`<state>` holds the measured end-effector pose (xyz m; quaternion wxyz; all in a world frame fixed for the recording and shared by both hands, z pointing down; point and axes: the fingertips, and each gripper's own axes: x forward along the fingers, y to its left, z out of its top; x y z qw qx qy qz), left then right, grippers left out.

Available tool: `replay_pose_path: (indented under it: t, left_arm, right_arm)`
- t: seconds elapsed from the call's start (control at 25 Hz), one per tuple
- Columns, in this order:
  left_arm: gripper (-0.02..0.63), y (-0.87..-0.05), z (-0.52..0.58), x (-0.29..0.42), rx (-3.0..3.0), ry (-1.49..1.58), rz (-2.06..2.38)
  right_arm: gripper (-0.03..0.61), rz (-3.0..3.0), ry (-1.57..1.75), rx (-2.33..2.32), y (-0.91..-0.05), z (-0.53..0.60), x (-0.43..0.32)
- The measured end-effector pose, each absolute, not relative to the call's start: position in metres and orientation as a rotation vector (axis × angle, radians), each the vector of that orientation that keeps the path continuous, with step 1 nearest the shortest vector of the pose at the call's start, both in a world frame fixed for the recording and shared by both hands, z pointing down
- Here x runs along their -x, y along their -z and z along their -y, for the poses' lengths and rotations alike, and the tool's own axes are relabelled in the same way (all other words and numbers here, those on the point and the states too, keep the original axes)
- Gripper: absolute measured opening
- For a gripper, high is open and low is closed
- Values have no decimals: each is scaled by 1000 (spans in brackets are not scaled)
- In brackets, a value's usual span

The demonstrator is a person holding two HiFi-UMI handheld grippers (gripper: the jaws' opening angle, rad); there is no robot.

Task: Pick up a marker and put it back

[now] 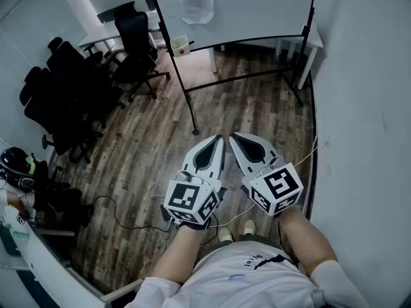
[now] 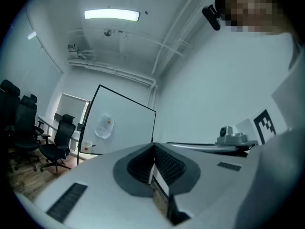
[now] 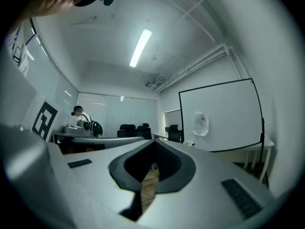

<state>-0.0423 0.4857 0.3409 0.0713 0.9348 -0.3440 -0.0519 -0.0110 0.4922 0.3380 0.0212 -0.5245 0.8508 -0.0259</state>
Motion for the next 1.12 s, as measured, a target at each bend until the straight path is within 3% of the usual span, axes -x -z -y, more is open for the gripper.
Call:
replay_pose_path:
  t: [1.12]
  left_arm:
    - [11, -359, -450, -20, -2731, 105, 1133]
  right_arm:
    - [11, -2629, 217, 1437, -350, -459, -64]
